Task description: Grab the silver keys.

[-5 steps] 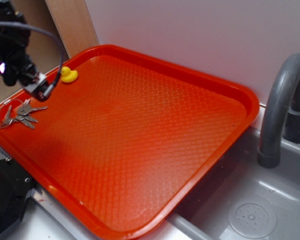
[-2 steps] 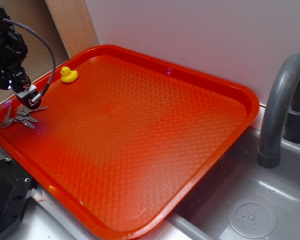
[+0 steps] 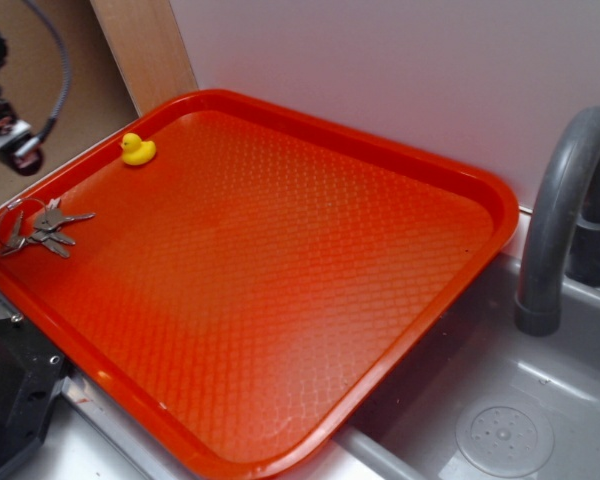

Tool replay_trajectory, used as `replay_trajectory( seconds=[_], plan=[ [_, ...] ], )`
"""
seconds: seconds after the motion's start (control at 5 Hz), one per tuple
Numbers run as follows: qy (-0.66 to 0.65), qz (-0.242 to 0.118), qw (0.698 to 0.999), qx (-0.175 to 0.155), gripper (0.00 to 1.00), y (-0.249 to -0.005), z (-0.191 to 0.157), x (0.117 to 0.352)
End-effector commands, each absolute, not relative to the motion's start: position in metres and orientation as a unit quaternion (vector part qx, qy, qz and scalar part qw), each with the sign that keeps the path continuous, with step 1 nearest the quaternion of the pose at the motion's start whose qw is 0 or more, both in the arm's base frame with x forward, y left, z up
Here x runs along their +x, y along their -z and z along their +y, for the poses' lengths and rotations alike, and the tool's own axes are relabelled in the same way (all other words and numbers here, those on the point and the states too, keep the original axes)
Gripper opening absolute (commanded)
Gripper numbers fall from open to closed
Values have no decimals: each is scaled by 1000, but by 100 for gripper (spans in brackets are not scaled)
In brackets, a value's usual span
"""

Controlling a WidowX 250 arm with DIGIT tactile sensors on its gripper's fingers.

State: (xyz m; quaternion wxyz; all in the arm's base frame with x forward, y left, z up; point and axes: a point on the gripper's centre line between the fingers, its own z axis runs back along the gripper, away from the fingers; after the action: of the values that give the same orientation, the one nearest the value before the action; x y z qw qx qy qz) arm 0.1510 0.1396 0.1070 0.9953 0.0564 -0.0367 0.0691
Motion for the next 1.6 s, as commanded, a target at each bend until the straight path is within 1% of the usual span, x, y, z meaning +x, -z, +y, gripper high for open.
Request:
replay_trajectory(
  seconds=[0.0, 0.4, 0.6, 0.8, 1.0, 1.2, 1.4],
  plan=[
    [-81, -54, 992, 80, 100, -102, 152, 155],
    [-82, -33, 991, 100, 100, -90, 150, 146],
    [-94, -25, 988, 116, 100, -101, 161, 115],
    [-95, -26, 988, 117, 100, -82, 160, 124],
    [-70, -24, 993, 89, 100, -53, 149, 132],
    [-55, -24, 997, 43, 100, -46, 141, 144],
    [-60, -8, 996, 65, 100, -47, 135, 139]
  ],
)
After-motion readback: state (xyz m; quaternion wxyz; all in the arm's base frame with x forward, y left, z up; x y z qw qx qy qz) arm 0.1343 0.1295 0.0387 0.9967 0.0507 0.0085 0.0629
